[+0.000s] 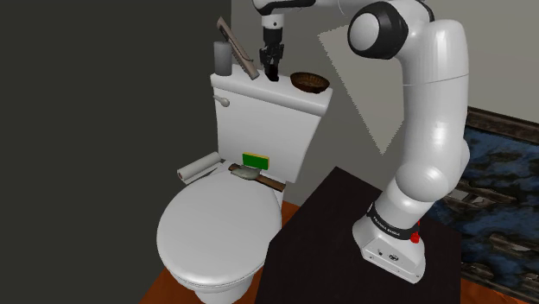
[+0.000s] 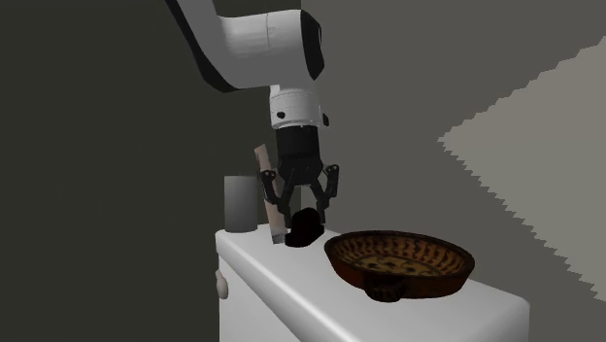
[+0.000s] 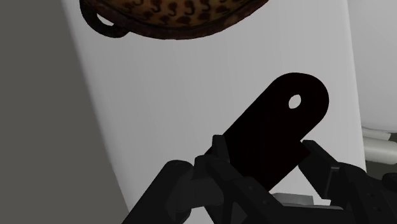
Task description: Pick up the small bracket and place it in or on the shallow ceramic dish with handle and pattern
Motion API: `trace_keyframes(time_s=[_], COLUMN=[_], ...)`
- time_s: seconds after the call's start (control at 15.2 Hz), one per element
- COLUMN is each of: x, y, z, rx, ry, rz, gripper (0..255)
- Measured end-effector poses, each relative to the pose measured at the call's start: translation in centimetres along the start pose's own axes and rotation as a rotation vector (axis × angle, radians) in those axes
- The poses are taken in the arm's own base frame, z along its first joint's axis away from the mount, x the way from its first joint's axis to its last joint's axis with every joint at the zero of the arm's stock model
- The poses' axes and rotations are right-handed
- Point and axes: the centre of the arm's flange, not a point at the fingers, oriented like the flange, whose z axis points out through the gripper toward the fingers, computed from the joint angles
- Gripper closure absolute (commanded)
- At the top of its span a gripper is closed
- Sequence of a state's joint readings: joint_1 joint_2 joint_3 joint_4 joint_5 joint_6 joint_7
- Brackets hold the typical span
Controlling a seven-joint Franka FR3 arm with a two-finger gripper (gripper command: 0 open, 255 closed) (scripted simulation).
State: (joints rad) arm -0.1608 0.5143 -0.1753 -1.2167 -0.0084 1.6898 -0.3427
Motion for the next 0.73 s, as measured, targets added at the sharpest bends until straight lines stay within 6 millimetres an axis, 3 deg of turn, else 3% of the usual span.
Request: trace_keyframes(time_s=[0.73], x=[-0.3], y=[0.3], z=[-5.8], rx=[0.000], ry=[0.000], rz=[0.000], gripper=[255])
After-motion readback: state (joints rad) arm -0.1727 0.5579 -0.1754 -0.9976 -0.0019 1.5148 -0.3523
